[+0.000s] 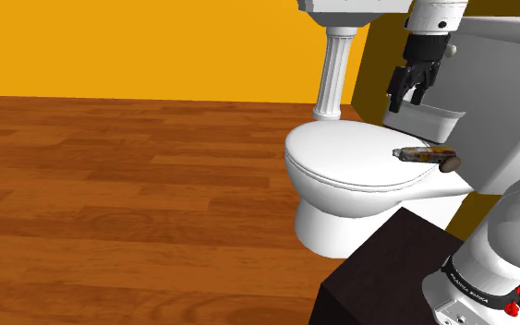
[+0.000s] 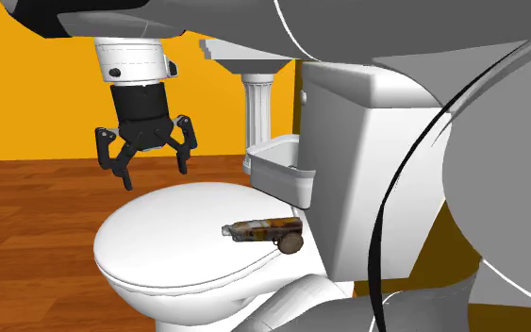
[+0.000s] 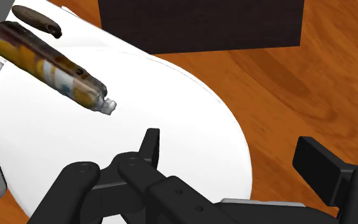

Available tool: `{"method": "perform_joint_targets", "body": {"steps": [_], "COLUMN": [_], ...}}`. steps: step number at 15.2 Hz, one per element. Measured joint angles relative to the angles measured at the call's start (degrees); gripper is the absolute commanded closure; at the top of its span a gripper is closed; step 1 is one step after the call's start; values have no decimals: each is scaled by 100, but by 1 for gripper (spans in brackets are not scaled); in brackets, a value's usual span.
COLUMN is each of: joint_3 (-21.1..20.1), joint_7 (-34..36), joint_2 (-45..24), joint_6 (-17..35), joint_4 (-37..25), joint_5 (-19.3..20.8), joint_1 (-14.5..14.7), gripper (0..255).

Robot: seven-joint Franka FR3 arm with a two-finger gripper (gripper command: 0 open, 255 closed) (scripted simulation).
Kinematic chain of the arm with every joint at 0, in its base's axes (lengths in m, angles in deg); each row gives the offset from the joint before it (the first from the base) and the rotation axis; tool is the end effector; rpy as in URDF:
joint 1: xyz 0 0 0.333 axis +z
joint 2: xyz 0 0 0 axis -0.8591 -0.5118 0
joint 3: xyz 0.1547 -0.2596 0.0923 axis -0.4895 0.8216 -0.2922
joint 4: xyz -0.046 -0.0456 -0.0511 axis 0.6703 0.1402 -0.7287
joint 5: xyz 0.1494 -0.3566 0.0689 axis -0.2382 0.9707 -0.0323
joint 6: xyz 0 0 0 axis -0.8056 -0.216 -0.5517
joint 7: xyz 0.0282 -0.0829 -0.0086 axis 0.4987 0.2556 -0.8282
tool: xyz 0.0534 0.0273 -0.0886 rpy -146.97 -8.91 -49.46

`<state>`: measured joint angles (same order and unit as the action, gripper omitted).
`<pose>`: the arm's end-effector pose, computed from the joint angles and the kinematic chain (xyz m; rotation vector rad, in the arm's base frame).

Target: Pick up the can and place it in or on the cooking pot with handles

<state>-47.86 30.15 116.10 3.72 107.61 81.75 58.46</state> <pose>0.3068 -0.0197 0.6115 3.1319 -0.1680 -0.0642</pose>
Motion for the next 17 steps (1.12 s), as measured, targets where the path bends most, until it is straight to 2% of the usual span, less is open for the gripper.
{"method": "perform_joint_targets", "body": {"steps": [3, 7, 12, 17], "joint_3": [111, 556, 1360, 2280], "joint_7": [-302, -1311, -2729, -4162], "joint_2": [216, 836, 1429, 1708], "joint_6": [103, 460, 1058, 1610], "joint_4": [271, 1073, 1957, 2412], "joint_5": [128, 612, 1428, 2295], "joint_1": [43, 144, 167, 150], "gripper": [0, 0, 0, 0]}}
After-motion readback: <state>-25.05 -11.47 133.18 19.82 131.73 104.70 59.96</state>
